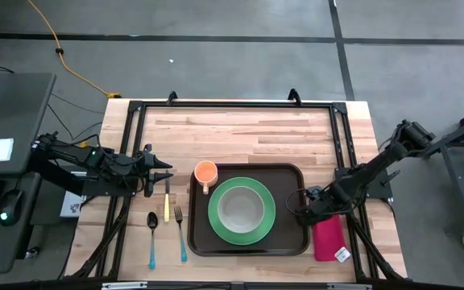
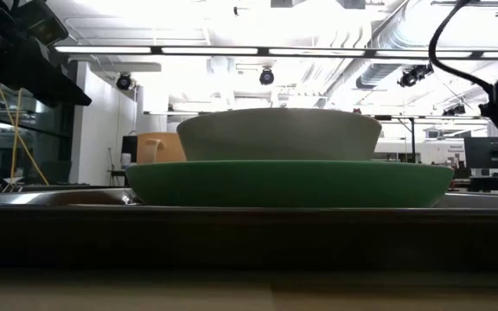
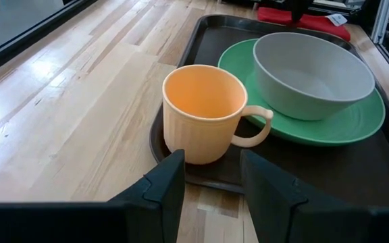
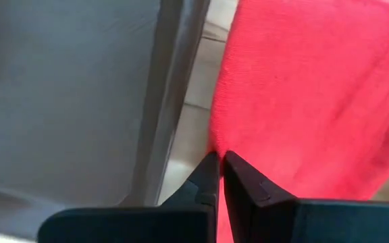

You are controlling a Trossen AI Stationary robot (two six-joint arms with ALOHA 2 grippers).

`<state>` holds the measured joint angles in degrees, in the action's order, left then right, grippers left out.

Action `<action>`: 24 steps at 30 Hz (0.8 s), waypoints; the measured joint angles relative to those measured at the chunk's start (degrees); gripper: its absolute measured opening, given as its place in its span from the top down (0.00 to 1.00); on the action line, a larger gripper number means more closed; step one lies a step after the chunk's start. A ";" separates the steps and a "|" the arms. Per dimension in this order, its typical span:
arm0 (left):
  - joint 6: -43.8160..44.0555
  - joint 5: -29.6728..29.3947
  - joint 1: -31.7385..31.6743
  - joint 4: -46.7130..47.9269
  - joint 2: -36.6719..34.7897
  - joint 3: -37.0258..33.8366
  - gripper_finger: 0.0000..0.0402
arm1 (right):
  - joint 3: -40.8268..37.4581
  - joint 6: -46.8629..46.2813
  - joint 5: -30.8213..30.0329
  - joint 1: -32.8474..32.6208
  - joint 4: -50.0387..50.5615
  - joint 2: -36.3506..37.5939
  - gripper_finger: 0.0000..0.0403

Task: Set up tray
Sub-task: Put the red napkin to the right of the green plate on the brown tray

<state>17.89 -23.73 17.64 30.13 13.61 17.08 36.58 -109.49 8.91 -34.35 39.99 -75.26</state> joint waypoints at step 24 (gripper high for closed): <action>0.02 0.31 0.01 -0.07 0.00 0.00 0.57 | 0.00 7.87 -5.44 9.70 -5.06 9.38 1.00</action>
<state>17.91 -23.42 17.65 30.06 13.61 17.08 36.58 -101.63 3.47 -24.64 34.93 -65.89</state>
